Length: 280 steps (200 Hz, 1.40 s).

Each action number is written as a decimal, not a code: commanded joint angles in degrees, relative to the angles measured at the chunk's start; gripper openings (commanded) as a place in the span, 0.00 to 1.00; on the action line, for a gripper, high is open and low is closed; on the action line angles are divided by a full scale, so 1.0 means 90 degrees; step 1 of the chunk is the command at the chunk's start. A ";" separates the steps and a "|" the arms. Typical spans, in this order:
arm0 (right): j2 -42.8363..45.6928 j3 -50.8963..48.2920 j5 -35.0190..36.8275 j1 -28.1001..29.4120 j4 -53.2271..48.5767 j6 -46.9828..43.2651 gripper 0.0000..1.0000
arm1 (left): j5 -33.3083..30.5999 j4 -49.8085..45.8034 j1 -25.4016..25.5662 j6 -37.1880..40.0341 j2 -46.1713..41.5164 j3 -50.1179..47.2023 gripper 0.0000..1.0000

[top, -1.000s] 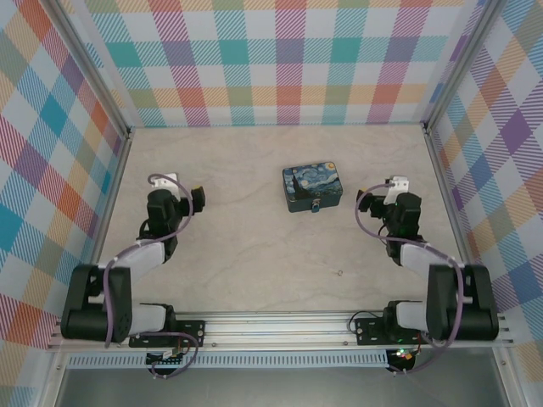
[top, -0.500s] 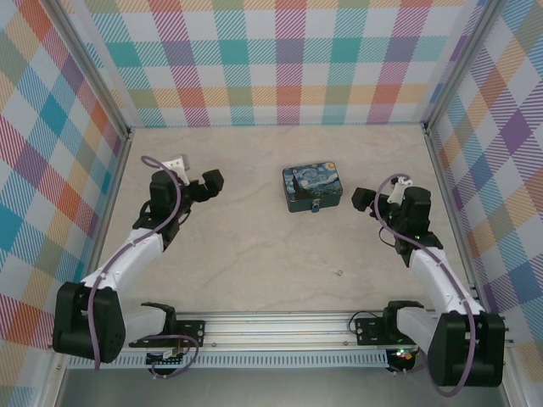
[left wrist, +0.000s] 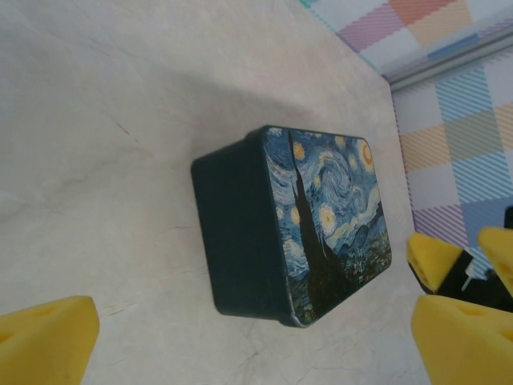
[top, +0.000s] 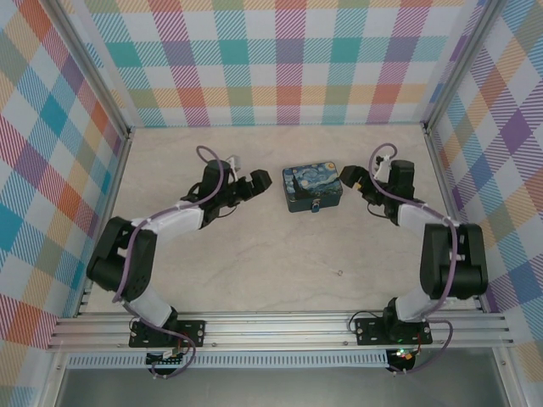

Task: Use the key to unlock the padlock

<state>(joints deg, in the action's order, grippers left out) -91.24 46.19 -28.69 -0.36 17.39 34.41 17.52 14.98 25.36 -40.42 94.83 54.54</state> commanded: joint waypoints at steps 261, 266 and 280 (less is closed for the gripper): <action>-0.0221 -0.0007 -0.0645 0.2260 -0.0616 -0.0399 1.00 | 0.0009 -0.1841 0.0502 0.0515 0.0138 0.0372 1.00; -0.0183 -0.0052 -0.0608 0.2332 -0.0593 -0.0359 1.00 | -0.0044 -0.1932 0.0491 0.0548 0.0027 0.0273 1.00; -0.0119 -0.0156 -0.0479 0.2504 -0.0555 -0.0249 1.00 | -0.0187 -0.2086 0.0447 0.0597 -0.0263 0.0031 1.00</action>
<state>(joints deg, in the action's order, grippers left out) -94.32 46.57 -33.21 19.09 11.92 30.06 17.34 -1.52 29.93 -37.65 98.21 57.58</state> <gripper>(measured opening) 0.996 0.997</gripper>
